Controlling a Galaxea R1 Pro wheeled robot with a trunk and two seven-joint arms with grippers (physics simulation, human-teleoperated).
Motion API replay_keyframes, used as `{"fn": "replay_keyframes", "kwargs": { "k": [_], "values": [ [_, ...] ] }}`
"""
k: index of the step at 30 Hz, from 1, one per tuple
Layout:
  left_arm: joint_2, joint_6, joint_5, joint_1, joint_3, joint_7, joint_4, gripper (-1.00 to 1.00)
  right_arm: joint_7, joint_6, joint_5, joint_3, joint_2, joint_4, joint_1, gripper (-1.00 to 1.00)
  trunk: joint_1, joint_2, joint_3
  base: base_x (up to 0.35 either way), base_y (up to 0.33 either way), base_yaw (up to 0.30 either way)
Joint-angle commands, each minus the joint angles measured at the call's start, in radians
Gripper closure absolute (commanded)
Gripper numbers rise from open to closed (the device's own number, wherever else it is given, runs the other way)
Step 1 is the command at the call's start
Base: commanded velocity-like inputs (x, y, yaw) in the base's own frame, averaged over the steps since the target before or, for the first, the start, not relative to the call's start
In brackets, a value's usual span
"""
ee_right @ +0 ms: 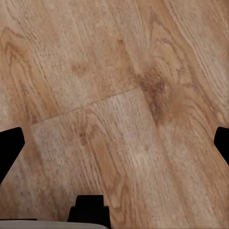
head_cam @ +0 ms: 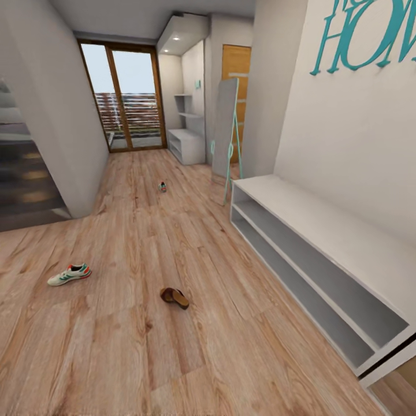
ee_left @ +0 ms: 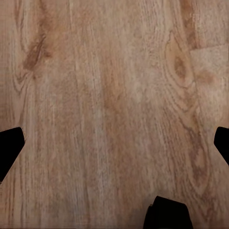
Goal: Pick up the two gym shoes and the two sandals from the corridor floor and place them onto the hallstand (shoe rack) in the corridor, making sure they are on the rack and not on the floor. Arrange them so the two gym shoes are next to each other and the two sandals are next to each other.
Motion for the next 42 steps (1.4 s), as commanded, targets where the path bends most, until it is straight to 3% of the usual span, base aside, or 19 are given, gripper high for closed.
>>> {"fn": "replay_keyframes", "kwargs": {
  "k": [1, 13, 30, 42],
  "values": [
    [0.000, -0.004, 0.000, 0.000, -0.002, 0.004, 0.001, -1.00, -0.001, -0.003, 0.001, 0.000, 0.000, 0.001, 0.000, -1.00, 0.000, 0.000, -0.002, 0.000, 0.000, 0.188],
    [0.002, -0.005, 0.002, 0.000, -0.001, 0.004, 0.001, -1.00, -0.001, -0.003, 0.001, 0.001, -0.001, 0.002, 0.000, -1.00, 0.000, 0.000, -0.016, 0.003, 0.000, 0.188],
    [0.002, -0.005, 0.004, 0.002, -0.002, 0.004, 0.001, -1.00, 0.000, -0.003, 0.001, 0.001, -0.001, 0.002, 0.000, -1.00, 0.000, 0.000, -0.037, 0.290, 0.000, 0.188],
    [0.002, -0.005, 0.004, 0.002, -0.001, 0.004, 0.001, -1.00, 0.003, -0.002, 0.009, 0.007, -0.001, 0.003, 0.000, -1.00, 0.000, 0.000, -0.050, 0.063, 0.000, 0.172]
  ]
}}
